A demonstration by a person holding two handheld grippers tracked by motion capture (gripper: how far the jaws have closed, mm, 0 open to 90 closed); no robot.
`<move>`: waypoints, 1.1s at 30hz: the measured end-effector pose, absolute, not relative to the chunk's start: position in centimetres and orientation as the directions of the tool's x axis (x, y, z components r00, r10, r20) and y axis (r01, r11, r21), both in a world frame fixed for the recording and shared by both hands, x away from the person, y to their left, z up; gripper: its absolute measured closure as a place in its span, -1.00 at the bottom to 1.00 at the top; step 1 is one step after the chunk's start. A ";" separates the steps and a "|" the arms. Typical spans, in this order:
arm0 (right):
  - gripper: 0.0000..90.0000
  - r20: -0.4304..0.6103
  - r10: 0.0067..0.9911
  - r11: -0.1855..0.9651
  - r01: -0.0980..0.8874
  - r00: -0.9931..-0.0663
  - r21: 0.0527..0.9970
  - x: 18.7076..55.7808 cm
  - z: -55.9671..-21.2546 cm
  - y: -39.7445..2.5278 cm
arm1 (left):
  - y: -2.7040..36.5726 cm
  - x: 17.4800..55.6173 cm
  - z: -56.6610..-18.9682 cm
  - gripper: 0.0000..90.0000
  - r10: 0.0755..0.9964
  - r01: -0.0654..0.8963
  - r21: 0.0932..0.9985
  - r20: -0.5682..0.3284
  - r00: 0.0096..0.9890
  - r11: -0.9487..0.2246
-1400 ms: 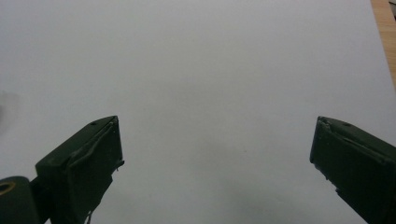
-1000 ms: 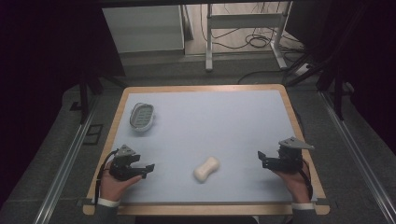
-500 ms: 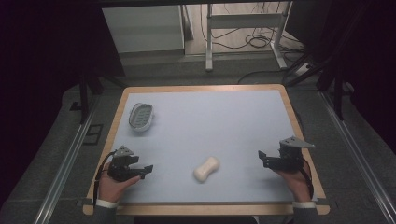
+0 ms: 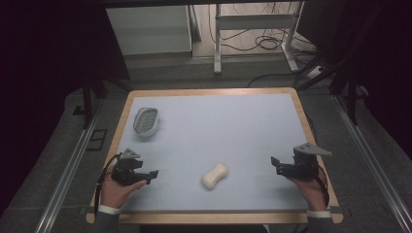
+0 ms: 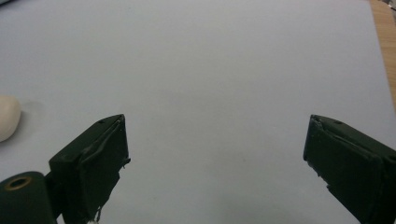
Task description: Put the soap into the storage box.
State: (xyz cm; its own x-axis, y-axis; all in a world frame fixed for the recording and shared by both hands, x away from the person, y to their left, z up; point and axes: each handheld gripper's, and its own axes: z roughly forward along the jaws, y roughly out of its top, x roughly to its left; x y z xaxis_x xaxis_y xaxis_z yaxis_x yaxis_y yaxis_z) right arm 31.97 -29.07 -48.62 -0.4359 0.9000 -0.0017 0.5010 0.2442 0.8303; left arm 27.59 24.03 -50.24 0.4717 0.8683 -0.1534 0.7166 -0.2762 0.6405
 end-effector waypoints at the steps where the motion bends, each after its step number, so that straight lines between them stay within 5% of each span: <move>1: -0.86 -0.001 0.904 0.238 0.502 -0.427 0.831 32.0 -48.6 -29.3 | 24.0 27.7 -50.0 -0.47 0.871 0.722 0.632 -0.148 0.468 -0.280; 33: -0.86 -0.033 0.909 0.259 0.501 -0.417 0.826 31.9 -49.0 -28.9 | 20.9 28.4 -46.6 -0.50 0.809 0.671 0.646 -0.139 0.571 -0.362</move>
